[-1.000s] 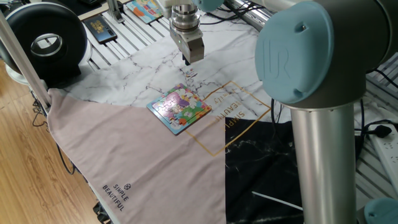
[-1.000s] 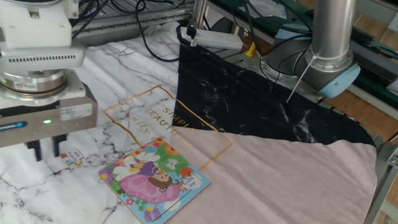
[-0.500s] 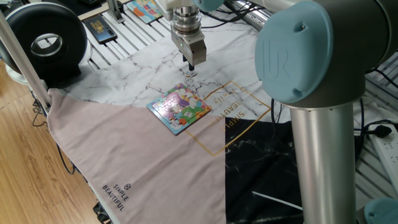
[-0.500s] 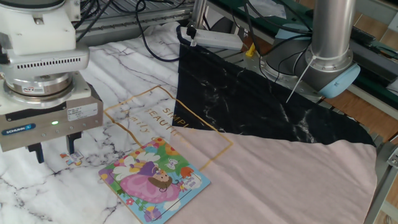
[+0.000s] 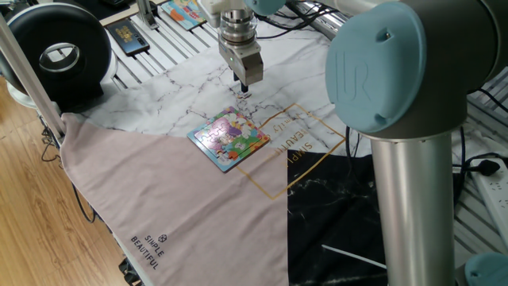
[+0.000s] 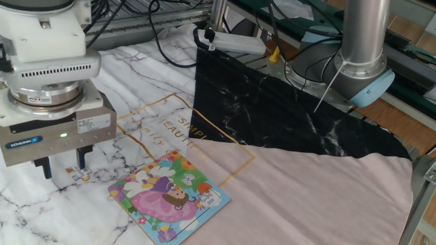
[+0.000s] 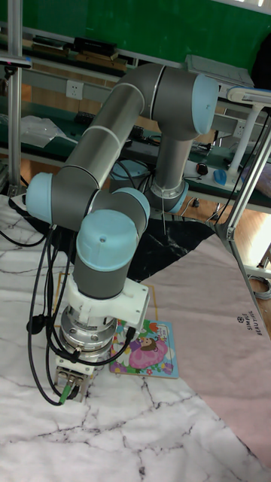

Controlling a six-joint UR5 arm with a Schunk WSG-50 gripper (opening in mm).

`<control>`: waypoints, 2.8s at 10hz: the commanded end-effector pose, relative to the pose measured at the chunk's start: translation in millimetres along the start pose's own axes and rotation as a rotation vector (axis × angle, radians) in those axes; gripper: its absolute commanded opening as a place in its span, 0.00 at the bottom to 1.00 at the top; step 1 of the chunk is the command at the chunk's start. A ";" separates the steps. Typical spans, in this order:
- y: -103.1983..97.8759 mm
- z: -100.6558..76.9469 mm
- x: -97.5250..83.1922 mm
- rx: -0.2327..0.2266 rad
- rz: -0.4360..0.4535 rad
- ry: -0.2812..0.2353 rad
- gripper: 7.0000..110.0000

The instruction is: Assemble one piece of a puzzle

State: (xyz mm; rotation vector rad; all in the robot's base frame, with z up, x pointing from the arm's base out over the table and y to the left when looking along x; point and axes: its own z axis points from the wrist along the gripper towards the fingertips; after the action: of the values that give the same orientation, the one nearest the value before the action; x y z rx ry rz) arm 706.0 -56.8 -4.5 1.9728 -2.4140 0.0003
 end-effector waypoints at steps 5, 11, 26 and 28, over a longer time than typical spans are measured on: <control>20.0 -1.9 -4.3 -0.082 0.012 -0.022 0.36; -23.8 -3.0 -8.4 0.086 -0.006 -0.036 0.15; -33.0 -3.9 6.1 0.123 -0.001 0.022 0.15; -32.0 -3.8 7.0 0.119 0.001 0.026 0.15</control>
State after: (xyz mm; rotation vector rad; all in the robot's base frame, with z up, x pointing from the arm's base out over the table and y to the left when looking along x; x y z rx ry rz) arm 739.3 -72.9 -1.4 2.0291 -2.4262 0.2080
